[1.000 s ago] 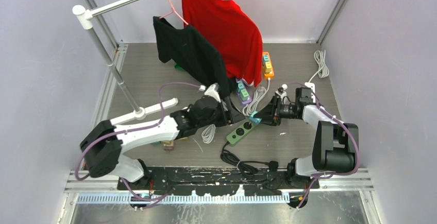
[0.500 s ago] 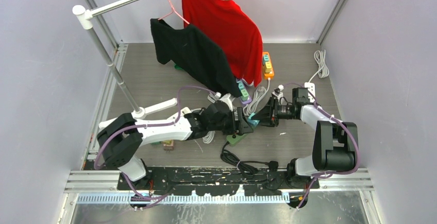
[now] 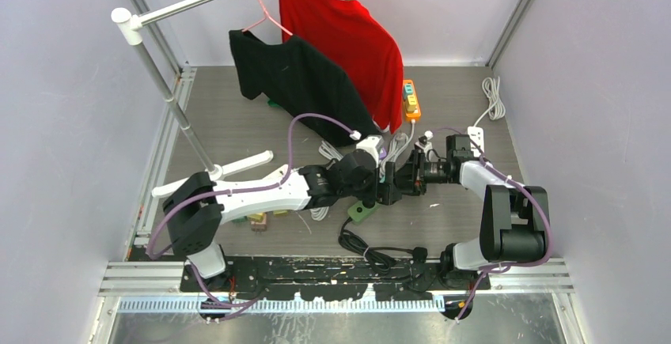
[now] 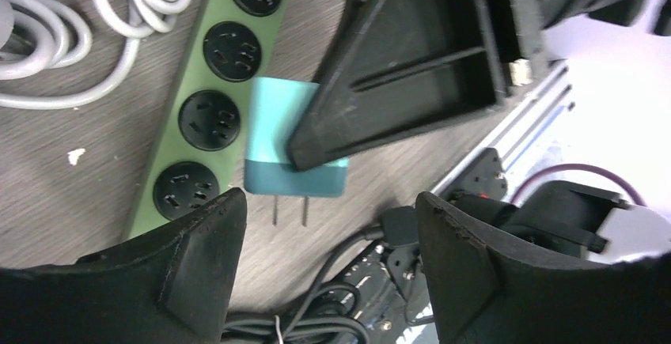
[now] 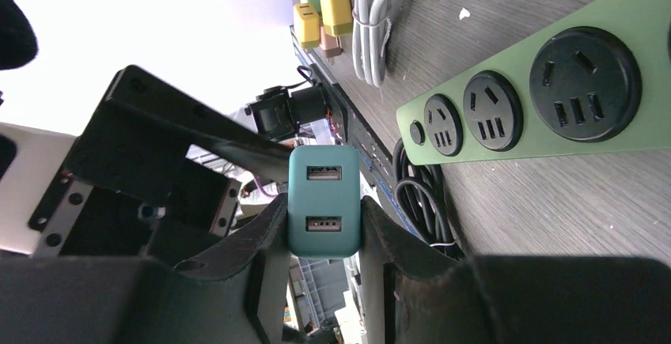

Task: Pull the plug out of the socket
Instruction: Place the plug at the center of the board.

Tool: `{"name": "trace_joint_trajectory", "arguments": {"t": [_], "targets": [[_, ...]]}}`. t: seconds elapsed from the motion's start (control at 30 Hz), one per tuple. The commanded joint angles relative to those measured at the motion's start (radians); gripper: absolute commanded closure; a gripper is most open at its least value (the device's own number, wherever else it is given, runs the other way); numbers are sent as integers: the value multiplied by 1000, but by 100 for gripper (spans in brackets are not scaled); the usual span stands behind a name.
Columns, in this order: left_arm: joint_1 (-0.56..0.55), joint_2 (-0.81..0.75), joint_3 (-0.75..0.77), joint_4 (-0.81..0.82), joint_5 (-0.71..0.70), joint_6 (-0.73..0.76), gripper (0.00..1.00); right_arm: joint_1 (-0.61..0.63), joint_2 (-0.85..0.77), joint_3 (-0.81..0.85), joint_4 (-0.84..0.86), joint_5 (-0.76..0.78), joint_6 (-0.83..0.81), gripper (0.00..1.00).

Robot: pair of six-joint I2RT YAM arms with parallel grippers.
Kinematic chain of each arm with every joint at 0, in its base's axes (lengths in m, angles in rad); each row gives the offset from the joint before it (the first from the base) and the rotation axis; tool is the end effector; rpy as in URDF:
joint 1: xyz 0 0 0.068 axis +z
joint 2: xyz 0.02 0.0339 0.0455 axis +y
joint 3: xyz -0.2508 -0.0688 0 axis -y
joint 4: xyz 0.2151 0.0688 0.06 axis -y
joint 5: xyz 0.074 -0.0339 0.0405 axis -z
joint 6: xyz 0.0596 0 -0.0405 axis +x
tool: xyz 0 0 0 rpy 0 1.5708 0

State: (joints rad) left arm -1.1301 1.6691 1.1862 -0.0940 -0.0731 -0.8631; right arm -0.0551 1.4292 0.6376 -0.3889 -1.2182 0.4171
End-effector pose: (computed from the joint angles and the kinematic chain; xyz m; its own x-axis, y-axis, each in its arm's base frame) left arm 0.1638 -0.3372 0.2436 -0.8168 -0.0446 -0.5751 0.3926 0.6874 -0.6110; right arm 0.2172 0.0440 0.1634 -0.9810 0.1942 0.0038 0.0655 0.3126 0.9476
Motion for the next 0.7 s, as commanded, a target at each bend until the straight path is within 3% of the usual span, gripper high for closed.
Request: {"name": "trace_joint_trajectory", "arguments": {"t": [0.0,0.4,0.67], "targets": [[4,56,81,-91,-43,61,24,7,-5,4,9,-49,-15,95],[14,87,148,-158,-71,110,27,17,-1,1,12,-61,-17,94],[24,112,187,-173,-61,129,40,26,-1,-2,10,-66,-20,92]]}}
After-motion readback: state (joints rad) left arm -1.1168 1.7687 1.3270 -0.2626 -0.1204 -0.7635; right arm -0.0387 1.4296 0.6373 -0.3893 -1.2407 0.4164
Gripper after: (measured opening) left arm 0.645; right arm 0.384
